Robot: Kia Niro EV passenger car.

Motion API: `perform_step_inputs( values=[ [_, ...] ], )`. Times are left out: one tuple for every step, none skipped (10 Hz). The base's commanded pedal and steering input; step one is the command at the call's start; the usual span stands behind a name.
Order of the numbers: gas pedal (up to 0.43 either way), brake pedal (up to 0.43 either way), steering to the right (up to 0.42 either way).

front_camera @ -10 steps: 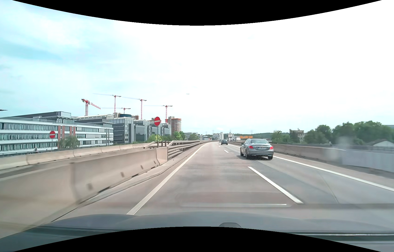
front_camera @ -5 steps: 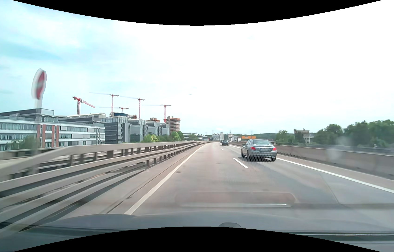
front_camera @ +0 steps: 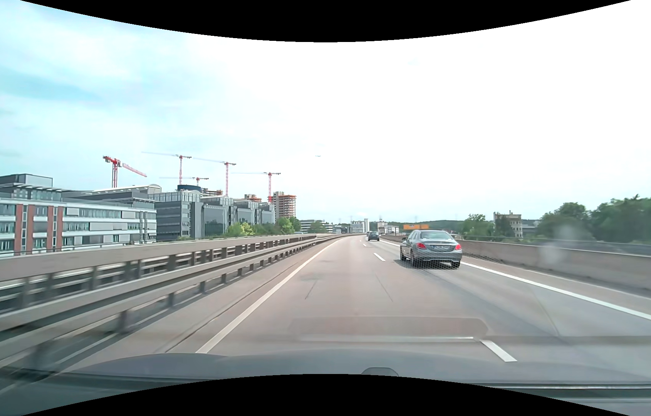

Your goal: Follow the waypoints while adhering to traffic rules and regulations

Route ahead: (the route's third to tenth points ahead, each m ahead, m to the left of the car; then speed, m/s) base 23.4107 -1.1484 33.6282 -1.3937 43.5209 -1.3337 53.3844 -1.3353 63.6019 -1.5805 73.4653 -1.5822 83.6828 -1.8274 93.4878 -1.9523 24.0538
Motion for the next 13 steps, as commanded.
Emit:
perform_step_inputs(
  values=[
    [0.11,0.0,-0.003],
    [0.11,0.0,-0.003],
    [0.11,0.0,-0.003],
    [0.11,0.0,-0.003],
    [0.11,0.0,-0.003],
    [0.11,0.0,-0.003],
    [0.079,0.0,-0.003],
    [0.079,0.0,-0.003],
    [0.079,0.0,-0.003],
    [0.079,0.0,-0.003],
    [0.079,0.0,-0.002],
    [0.079,0.0,-0.002],
    [0.079,0.0,-0.001]
  ],
)
